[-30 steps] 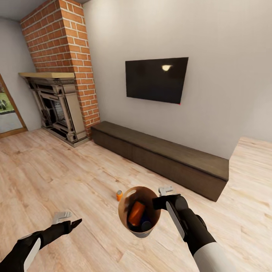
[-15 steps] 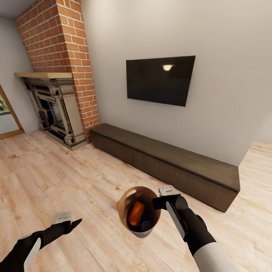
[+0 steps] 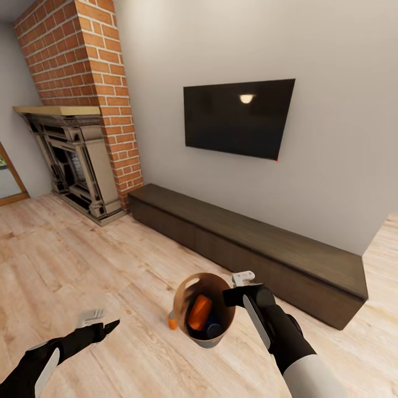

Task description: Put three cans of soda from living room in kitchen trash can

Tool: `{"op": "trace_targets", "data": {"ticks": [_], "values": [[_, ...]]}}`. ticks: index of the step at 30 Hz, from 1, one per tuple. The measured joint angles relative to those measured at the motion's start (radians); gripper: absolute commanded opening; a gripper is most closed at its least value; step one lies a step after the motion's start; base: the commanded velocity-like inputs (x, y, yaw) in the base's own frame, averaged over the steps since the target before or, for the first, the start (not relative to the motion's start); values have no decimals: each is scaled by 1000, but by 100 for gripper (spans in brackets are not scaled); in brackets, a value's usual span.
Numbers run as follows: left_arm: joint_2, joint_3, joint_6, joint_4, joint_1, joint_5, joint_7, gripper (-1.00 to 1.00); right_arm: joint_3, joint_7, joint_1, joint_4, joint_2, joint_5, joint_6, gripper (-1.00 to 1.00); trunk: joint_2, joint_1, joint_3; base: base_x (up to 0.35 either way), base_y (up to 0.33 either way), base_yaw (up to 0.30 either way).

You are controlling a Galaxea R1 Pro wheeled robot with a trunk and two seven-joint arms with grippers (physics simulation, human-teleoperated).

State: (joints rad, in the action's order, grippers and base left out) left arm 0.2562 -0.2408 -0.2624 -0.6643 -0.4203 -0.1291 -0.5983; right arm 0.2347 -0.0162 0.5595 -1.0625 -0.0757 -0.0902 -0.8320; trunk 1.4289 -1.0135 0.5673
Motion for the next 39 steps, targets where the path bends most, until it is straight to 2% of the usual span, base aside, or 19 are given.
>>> {"op": "trace_targets", "data": {"ticks": [21,26,28,33,36,39], "values": [[-2,-2,8,8,0,1,3,100,-1,1,0,-2,0,2,-2,-100,0,0,0,344,0,0],[-19,-1,44,17,0,3,33,100,-3,1,0,-4,1,2,-3,-100,0,0,0,344,0,0],[-31,0,60,33,0,3,63,100,-3,1,0,-4,1,2,-3,-100,0,0,0,345,0,0],[-76,1,146,86,0,5,134,100,-3,1,0,-5,1,3,-4,-100,0,0,0,344,0,0],[-84,2,157,105,0,5,139,100,-3,1,0,-5,1,2,-5,-100,0,0,0,343,-2,0],[-118,1,233,140,-1,6,142,100,-3,0,0,-5,1,4,-5,-100,0,0,0,207,-20,0]]}}
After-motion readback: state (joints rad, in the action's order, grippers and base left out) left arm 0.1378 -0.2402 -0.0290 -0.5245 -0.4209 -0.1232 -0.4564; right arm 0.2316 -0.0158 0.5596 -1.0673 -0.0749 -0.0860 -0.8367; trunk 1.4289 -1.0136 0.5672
